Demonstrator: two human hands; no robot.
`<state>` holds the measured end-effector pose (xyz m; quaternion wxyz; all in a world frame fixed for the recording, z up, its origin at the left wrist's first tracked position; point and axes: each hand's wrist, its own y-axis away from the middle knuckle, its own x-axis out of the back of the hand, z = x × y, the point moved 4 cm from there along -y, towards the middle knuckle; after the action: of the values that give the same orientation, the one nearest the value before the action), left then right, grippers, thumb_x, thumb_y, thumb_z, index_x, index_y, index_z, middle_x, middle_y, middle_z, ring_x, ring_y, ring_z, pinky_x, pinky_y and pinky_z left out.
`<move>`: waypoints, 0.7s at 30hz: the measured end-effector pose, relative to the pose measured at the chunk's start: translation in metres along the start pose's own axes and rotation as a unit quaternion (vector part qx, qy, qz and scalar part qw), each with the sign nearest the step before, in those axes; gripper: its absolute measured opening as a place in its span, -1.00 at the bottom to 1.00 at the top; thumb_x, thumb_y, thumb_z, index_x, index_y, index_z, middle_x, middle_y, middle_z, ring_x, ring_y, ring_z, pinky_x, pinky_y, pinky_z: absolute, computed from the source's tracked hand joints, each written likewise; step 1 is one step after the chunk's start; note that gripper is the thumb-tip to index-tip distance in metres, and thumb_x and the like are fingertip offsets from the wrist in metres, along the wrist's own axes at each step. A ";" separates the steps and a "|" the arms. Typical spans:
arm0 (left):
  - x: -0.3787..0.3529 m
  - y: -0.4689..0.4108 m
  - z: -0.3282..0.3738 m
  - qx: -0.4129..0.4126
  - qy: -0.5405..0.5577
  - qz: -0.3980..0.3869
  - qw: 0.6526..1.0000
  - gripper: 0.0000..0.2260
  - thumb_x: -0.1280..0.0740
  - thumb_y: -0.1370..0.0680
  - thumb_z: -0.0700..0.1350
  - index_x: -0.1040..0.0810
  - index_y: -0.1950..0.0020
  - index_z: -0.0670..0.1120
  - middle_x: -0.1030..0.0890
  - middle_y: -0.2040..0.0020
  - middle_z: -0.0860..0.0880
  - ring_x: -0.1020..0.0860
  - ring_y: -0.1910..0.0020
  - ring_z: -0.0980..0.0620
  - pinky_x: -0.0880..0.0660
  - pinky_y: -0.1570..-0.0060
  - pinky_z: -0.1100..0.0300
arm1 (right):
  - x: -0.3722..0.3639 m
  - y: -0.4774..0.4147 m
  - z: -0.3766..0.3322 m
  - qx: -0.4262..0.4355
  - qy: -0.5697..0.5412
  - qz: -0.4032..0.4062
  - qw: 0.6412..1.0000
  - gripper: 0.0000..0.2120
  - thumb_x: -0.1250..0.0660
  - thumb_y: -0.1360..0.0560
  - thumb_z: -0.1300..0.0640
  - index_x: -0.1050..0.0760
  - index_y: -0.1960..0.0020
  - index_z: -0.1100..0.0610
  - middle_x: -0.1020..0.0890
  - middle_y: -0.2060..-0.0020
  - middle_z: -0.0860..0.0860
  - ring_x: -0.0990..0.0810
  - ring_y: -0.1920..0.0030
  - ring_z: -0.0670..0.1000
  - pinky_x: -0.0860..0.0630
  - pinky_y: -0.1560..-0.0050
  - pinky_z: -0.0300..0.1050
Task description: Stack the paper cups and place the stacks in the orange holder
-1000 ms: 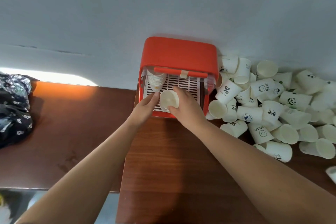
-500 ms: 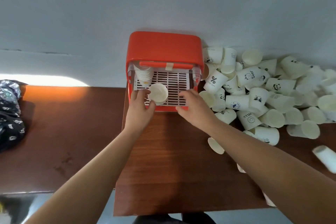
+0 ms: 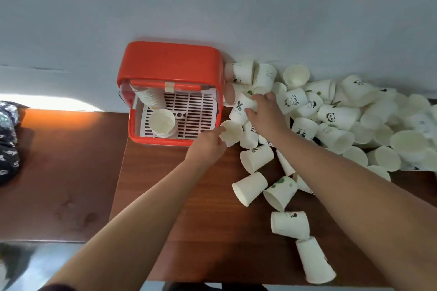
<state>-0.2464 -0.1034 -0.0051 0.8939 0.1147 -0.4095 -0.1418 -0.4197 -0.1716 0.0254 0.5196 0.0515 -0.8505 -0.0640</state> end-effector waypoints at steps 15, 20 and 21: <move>0.009 0.028 0.001 -0.018 0.114 0.095 0.989 -0.86 -0.51 -0.49 -0.07 -0.59 0.04 0.08 -0.43 -0.10 0.01 -0.49 -0.03 0.17 -0.39 -0.05 0.47 | 0.047 0.031 0.019 0.040 -0.125 0.050 0.990 -0.87 -0.47 -0.47 0.03 -0.69 0.05 0.07 -0.37 -0.28 0.06 -0.35 -0.34 0.05 -0.21 -0.25 -0.24; 0.058 0.057 -0.009 0.006 0.276 0.123 0.953 -0.88 -0.47 -0.53 -0.09 -0.54 0.11 0.02 -0.62 -0.08 -0.09 -0.60 0.00 -0.01 -0.55 0.05 0.16 | 0.054 0.050 -0.019 0.035 -0.153 -0.009 0.988 -0.84 -0.45 -0.49 0.04 -0.69 -0.01 0.09 -0.42 -0.39 0.05 -0.37 -0.39 0.00 -0.18 -0.20 -0.30; 0.068 0.065 -0.014 0.015 0.299 0.133 0.945 -0.87 -0.47 -0.53 -0.12 -0.53 0.09 -0.01 -0.62 -0.08 -0.08 -0.61 0.00 -0.02 -0.54 0.11 0.23 | 0.052 0.055 -0.028 0.041 -0.156 -0.023 0.987 -0.85 -0.45 -0.49 0.04 -0.69 -0.01 0.07 -0.44 -0.39 0.06 -0.39 -0.39 0.02 -0.20 -0.20 -0.28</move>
<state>-0.1833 -0.0654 0.0544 0.9841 0.1096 -0.1372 0.0252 -0.4192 -0.1272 0.0923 0.3759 0.0816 -0.9218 -0.0487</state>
